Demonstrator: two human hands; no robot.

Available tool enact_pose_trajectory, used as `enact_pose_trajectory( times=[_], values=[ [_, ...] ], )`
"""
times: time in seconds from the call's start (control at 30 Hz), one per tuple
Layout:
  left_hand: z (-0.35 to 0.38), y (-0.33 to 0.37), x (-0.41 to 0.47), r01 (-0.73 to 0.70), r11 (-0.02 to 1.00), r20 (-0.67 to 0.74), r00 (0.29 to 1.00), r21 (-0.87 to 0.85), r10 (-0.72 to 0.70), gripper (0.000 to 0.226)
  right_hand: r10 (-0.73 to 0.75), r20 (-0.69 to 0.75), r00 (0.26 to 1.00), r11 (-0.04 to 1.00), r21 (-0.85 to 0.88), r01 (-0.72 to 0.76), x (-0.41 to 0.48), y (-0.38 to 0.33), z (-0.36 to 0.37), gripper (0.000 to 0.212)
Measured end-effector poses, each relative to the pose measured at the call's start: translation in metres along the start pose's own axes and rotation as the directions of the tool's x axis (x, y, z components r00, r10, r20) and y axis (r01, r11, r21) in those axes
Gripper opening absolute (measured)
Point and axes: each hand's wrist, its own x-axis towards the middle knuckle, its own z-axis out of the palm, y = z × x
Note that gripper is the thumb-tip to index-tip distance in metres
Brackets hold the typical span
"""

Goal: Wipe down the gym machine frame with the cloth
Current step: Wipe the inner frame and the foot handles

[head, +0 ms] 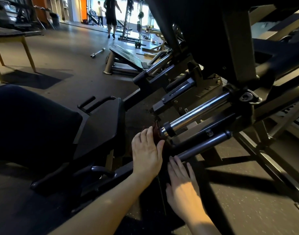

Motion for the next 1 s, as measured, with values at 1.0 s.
enact_pose_trajectory(
  times=[1.0],
  values=[
    [-0.092,-0.059,0.078,0.584,0.784,0.298,0.802,-0.21,-0.517,0.054,-0.01,0.046,0.999,0.991,0.136,0.003,-0.006,-0.007,-0.018,0.074]
  ],
)
